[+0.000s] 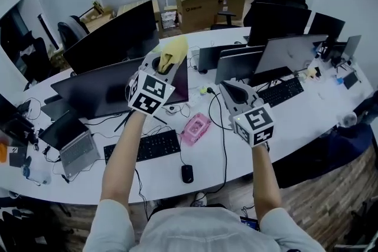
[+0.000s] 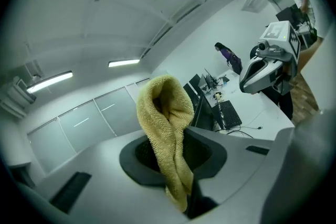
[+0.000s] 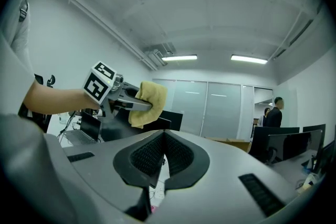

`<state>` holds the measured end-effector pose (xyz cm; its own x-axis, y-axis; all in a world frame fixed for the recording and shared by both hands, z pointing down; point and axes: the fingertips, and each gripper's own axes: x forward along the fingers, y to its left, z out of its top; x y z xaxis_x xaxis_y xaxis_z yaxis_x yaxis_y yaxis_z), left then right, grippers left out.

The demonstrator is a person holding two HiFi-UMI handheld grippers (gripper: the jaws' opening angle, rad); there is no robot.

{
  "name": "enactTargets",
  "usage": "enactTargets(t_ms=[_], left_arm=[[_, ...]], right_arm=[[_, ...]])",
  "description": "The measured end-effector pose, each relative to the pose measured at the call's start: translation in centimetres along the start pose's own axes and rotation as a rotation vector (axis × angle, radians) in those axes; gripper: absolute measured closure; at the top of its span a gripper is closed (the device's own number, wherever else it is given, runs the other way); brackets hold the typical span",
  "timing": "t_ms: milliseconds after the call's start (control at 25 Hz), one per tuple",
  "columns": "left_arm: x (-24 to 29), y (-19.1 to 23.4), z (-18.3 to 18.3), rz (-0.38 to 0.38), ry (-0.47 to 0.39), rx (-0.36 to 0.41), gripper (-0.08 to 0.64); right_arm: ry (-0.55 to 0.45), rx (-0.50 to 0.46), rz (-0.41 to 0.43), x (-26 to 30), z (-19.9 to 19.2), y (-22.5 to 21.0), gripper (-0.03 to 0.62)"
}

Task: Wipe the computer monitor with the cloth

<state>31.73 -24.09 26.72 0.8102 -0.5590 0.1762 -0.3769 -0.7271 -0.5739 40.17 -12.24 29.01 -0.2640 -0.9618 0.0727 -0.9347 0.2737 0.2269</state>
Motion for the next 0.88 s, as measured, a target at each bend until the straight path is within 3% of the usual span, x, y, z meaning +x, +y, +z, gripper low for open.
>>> enactTargets(t_ms=[160,520,880], left_arm=[[3.3,1.9,0.0,-0.012,0.039,0.061,0.477],[8.5,1.5,-2.3,-0.109,0.141,0.088,0.477],[8.3,1.9,-2.7,-0.103,0.135,0.095,0.477]], right_arm=[[0.025,0.002,-0.019,1.0,-0.3,0.1,0.568],[0.054,0.019,-0.103,1.4,-0.4,-0.4,0.568],[0.106,0.016,-0.108,2.3,-0.7,0.6,0.568]])
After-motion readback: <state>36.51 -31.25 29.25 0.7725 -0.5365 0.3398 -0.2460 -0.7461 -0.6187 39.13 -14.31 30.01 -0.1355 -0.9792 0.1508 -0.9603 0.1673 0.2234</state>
